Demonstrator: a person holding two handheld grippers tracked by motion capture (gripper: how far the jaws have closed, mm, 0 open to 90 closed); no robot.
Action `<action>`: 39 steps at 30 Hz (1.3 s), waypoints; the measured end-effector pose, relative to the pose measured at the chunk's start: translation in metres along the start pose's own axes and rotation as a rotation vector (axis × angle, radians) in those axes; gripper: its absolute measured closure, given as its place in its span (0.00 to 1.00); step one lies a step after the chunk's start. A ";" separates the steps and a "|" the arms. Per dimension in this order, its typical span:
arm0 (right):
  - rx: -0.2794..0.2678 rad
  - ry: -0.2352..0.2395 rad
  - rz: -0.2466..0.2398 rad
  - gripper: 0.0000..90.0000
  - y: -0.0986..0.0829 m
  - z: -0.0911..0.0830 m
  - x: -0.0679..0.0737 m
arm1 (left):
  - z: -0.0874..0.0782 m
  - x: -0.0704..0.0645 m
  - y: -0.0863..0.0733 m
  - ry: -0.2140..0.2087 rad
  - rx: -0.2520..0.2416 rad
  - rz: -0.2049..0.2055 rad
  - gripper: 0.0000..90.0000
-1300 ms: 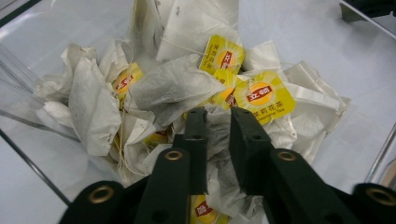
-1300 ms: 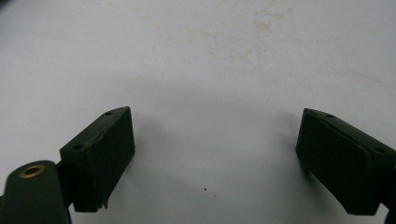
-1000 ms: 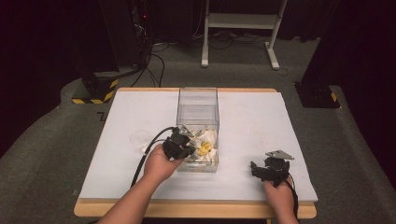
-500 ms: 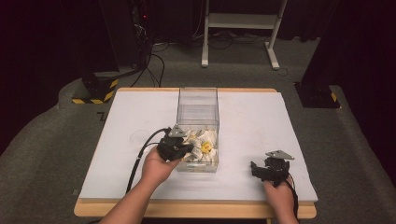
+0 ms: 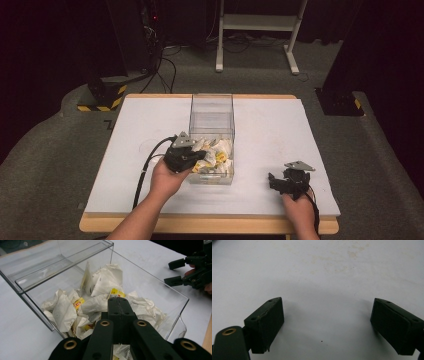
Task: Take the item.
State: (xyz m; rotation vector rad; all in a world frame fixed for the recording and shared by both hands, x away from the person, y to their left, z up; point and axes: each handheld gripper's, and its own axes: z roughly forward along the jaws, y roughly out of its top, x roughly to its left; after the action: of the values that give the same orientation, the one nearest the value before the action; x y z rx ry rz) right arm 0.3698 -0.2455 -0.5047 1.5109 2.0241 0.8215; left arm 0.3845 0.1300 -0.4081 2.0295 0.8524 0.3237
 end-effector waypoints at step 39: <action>-0.002 0.001 -0.001 0.13 0.000 0.000 0.000 | -0.033 0.011 0.008 0.018 -0.165 -0.018 1.00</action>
State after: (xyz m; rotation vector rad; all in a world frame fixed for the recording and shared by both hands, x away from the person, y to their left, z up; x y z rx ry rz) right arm 0.3699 -0.2458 -0.5048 1.5088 2.0241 0.8235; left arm 0.3793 0.1557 -0.3836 1.8676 0.8272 0.3893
